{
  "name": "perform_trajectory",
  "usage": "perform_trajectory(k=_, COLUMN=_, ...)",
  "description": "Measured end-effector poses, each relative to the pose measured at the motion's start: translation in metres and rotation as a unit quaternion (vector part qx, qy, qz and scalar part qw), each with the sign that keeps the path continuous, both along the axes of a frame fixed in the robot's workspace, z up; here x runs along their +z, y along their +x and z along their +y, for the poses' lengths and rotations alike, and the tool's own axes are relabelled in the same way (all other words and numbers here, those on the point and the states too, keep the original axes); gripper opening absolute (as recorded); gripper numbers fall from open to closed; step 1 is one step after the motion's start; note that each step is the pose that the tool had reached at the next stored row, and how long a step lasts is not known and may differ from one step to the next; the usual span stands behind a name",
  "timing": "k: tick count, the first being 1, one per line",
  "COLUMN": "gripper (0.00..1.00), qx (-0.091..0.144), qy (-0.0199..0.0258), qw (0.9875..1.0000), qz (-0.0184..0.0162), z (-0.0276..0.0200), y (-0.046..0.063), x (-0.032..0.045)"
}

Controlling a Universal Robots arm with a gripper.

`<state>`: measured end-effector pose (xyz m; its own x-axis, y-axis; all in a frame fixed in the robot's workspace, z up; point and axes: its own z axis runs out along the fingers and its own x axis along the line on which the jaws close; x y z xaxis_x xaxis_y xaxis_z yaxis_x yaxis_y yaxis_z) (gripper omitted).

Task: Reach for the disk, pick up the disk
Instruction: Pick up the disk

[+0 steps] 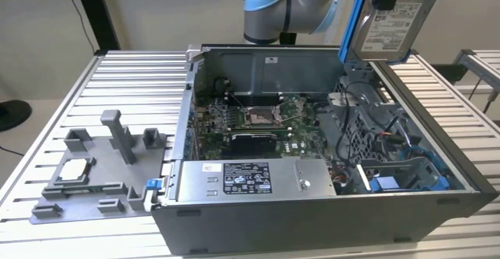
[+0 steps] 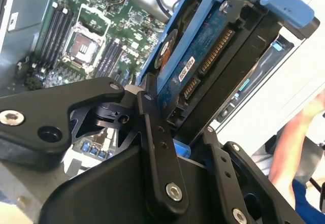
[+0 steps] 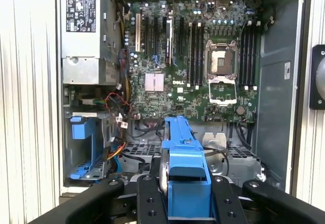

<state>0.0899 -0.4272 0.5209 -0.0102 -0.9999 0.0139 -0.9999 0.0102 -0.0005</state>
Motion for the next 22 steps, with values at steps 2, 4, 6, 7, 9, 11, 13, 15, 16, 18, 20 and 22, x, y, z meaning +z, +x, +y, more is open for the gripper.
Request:
perform_trajectory(k=2, gripper=0.0, qx=0.0, qy=0.0, qw=1.0, qz=0.0001, z=-0.0027, y=0.0, x=-0.0001)
perform_trajectory(k=4, gripper=0.0, qx=0.0, qy=0.0, qw=1.0, qz=0.0002, z=-0.0058, y=0.0, x=-0.0001)
perform_trajectory(k=6, gripper=0.0, qx=0.0, qy=0.0, qw=1.0, qz=0.0003, z=-0.0086, y=0.0, x=-0.0001)
perform_trajectory(k=7, gripper=0.0, qx=0.0, qy=0.0001, qw=1.0, qz=0.0004, z=-0.0098, y=0.0, x=-0.0002)
perform_trajectory(k=9, gripper=0.0, qx=0.0, qy=0.0, qw=1.0, qz=0.0004, z=-0.012, y=0.0, x=-0.0002)
perform_trajectory(k=11, gripper=0.0, qx=0.0, qy=0.0, qw=1.0, qz=0.0005, z=-0.0146, y=0.001, x=-0.0002)
perform_trajectory(k=13, gripper=0.0, qx=0.0, qy=0.0, qw=1.0, qz=0.0006, z=-0.0172, y=0.001, x=-0.0003)
perform_trajectory(k=15, gripper=0.0, qx=0.0, qy=0.0001, qw=1.0, qz=0.0007, z=-0.0193, y=0.001, x=-0.0004)
perform_trajectory(k=16, gripper=0.0, qx=0.0, qy=0.0, qw=1.0, qz=0.0008, z=-0.021, y=0.001, x=-0.0004)
perform_trajectory(k=18, gripper=0.0, qx=0.0, qy=0.0, qw=1.0, qz=0.0009, z=-0.0243, y=0.001, x=-0.0004)
perform_trajectory(k=20, gripper=0.0, qx=0.0, qy=0.0001, qw=1.0, qz=0.001, z=-0.0278, y=0.001, x=-0.0006)
perform_trajectory(k=22, gripper=0.0, qx=0.0, qy=0.0001, qw=1.0, qz=0.0012, z=-0.0308, y=0.001, x=-0.0007)
